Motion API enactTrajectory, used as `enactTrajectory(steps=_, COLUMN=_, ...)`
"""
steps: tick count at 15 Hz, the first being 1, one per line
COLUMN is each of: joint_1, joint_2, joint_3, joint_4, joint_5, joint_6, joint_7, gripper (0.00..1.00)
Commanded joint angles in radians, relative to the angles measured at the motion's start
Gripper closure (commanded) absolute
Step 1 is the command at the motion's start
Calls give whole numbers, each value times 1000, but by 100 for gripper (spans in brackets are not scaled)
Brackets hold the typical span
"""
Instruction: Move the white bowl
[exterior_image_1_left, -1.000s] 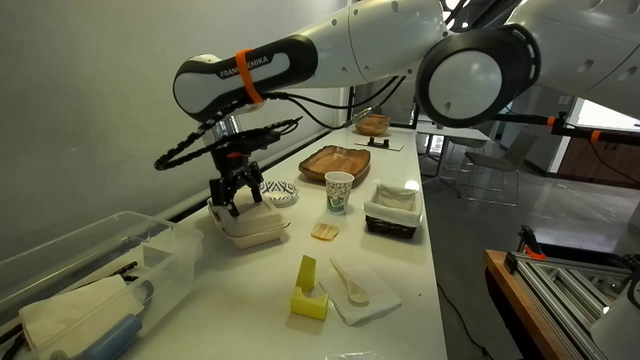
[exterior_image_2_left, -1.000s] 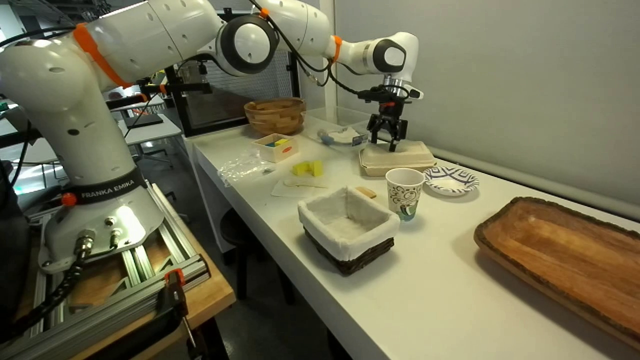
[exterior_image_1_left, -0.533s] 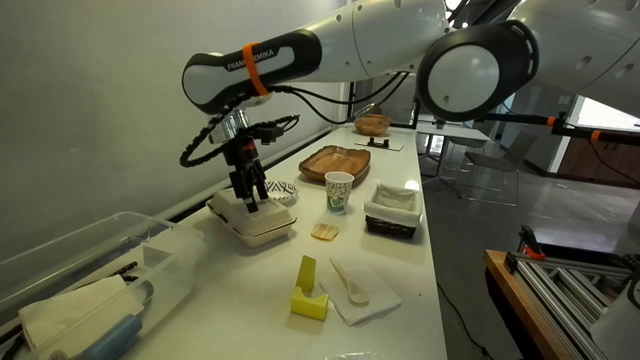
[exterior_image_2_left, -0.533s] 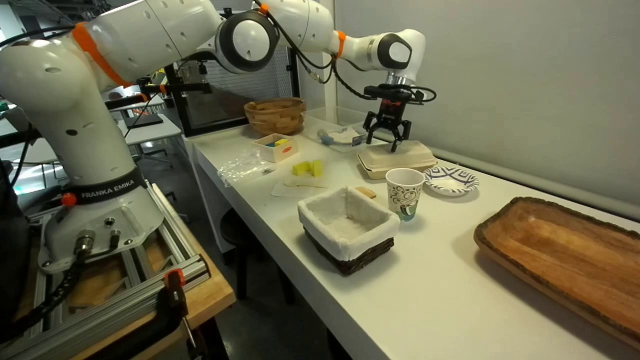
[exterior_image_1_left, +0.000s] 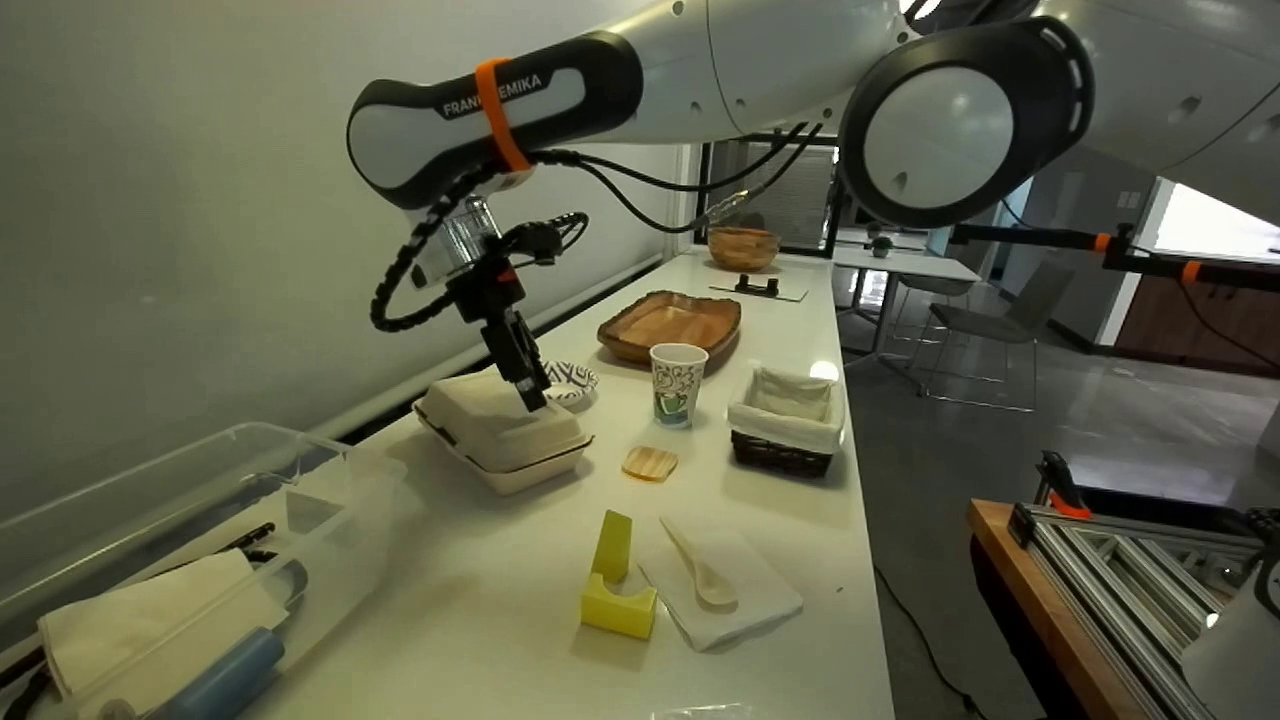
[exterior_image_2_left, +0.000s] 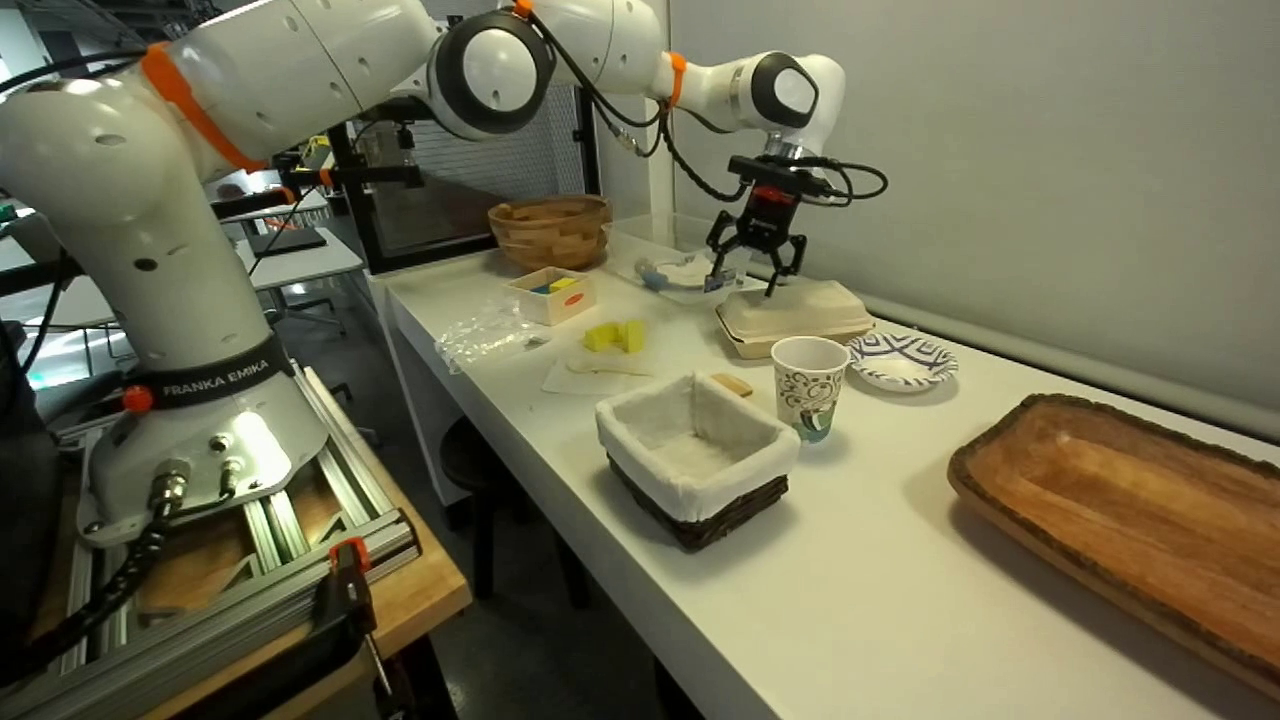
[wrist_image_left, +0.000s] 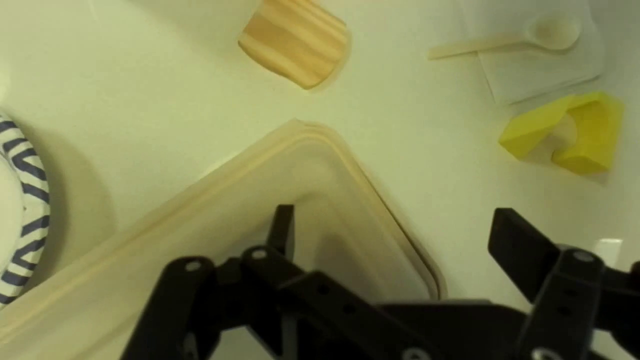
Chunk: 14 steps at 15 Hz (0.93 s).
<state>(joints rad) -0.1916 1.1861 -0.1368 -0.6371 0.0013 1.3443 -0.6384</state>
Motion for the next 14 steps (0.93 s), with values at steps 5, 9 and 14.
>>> enactTrajectory(steps=5, joint_1=-14, joint_2=-45, joint_3=3, joint_4=18, joint_5=106, joint_6=72, joint_7=380, gripper=0)
enactTrajectory(steps=9, joint_1=-25, joint_2=-50, joint_3=0, joint_4=17, joint_5=103, joint_6=81, joint_7=376, gripper=0)
enactTrajectory(steps=14, joint_1=-27, joint_2=-11, joint_3=-51, joint_4=36, joint_5=97, joint_6=258, joint_7=612, gripper=0)
